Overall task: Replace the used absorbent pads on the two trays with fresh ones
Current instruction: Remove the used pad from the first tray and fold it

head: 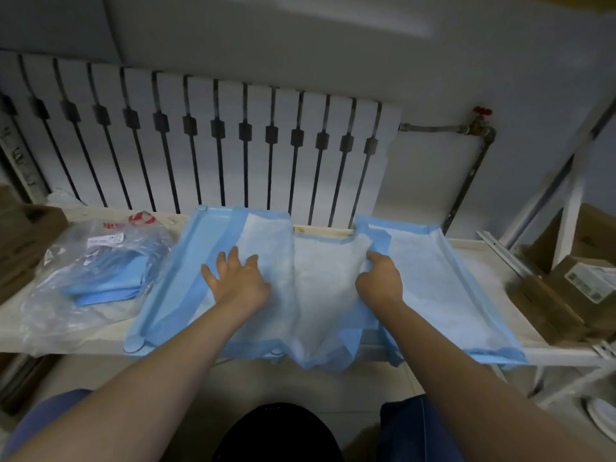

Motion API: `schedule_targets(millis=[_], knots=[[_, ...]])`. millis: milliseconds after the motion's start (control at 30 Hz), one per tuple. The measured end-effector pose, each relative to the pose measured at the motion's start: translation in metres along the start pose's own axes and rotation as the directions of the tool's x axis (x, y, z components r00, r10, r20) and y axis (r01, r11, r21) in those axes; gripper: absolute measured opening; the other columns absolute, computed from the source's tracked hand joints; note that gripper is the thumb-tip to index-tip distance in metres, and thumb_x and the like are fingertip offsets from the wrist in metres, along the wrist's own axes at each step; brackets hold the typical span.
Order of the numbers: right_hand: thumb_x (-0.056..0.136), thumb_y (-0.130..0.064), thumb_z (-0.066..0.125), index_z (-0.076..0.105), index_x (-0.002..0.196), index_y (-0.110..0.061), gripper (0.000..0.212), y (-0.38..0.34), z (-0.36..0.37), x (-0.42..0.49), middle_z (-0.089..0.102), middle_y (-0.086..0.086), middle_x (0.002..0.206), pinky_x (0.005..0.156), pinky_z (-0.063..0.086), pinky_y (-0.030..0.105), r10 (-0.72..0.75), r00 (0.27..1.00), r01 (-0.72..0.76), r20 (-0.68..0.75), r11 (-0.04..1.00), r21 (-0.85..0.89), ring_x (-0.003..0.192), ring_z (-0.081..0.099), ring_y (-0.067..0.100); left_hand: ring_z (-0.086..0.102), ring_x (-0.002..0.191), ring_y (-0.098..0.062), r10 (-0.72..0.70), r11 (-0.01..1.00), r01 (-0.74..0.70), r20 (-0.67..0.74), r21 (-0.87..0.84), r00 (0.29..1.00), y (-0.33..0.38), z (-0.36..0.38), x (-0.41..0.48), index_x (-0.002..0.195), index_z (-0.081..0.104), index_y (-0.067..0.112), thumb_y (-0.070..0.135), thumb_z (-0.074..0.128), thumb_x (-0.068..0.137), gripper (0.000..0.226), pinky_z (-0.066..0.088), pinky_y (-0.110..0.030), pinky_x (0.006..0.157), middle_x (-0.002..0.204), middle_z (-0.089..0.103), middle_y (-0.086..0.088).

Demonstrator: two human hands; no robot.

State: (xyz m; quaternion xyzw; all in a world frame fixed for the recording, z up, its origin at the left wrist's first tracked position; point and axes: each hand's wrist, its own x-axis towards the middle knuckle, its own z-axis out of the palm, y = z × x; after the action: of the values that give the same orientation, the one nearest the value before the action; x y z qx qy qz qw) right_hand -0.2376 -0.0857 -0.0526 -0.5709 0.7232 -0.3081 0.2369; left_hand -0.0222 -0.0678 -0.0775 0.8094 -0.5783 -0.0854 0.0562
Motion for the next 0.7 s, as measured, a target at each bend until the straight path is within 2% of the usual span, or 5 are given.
schedule_targets(millis=[200, 367, 500, 633, 700], knots=[[0.086, -0.001, 0.047, 0.029, 0.147, -0.014, 0.064, 0.023, -0.051, 0.018, 0.032, 0.006, 0.148, 0.095, 0.040, 0.034, -0.024, 0.983, 0.019, -0.184, 0.999, -0.026, 0.121, 0.049, 0.033, -0.006, 0.148, -0.023, 0.197, 0.979, -0.201, 0.119, 0.024, 0.973, 0.053, 0.024, -0.014, 0.151, 0.017, 0.031, 0.050, 0.034, 0.097, 0.060, -0.011, -0.057, 0.114, 0.161, -0.002, 0.002], [0.082, -0.001, 0.046, 0.047, 0.133, -0.010, 0.052, 0.058, -0.083, 0.032, 0.043, 0.014, 0.136, 0.083, 0.044, 0.036, -0.007, 0.964, -0.019, -0.267, 0.995, -0.093, 0.109, 0.055, 0.037, -0.002, 0.148, -0.023, 0.310, 0.949, -0.316, 0.230, -0.009, 0.923, 0.087, 0.053, -0.024, 0.151, 0.014, 0.028, 0.056, 0.025, 0.097, 0.062, -0.007, -0.055, 0.116, 0.161, -0.002, 0.001], [0.079, 0.000, 0.045, 0.053, 0.113, -0.003, 0.036, 0.079, -0.087, 0.034, 0.053, 0.021, 0.118, 0.067, 0.039, 0.033, 0.035, 0.975, -0.069, -0.220, 0.987, -0.149, 0.096, 0.057, 0.040, -0.009, 0.148, -0.023, 0.355, 0.928, -0.372, 0.345, -0.018, 0.869, 0.100, 0.080, -0.031, 0.153, 0.004, 0.029, 0.061, 0.021, 0.095, 0.068, -0.006, -0.053, 0.116, 0.160, -0.012, 0.000], [0.082, 0.000, 0.047, 0.054, 0.103, -0.005, 0.023, 0.076, -0.081, 0.032, 0.055, 0.014, 0.098, 0.069, 0.041, 0.032, 0.069, 0.990, -0.083, -0.120, 0.989, -0.121, 0.092, 0.057, 0.036, -0.007, 0.148, -0.023, 0.396, 0.900, -0.435, 0.441, -0.014, 0.805, 0.097, 0.094, -0.029, 0.153, 0.005, 0.030, 0.062, 0.028, 0.094, 0.071, -0.001, -0.052, 0.117, 0.160, -0.011, -0.001], [0.081, 0.000, 0.048, 0.051, 0.090, -0.010, 0.013, 0.065, -0.076, 0.037, 0.049, 0.010, 0.084, 0.071, 0.047, 0.034, 0.125, 0.991, -0.124, -0.049, 0.992, 0.030, 0.085, 0.054, 0.032, 0.000, 0.148, -0.022, 0.401, 0.909, -0.410, 0.404, -0.068, 0.822, 0.094, 0.093, -0.022, 0.152, 0.009, 0.028, 0.061, 0.031, 0.094, 0.070, 0.006, -0.049, 0.117, 0.161, -0.004, -0.001]])
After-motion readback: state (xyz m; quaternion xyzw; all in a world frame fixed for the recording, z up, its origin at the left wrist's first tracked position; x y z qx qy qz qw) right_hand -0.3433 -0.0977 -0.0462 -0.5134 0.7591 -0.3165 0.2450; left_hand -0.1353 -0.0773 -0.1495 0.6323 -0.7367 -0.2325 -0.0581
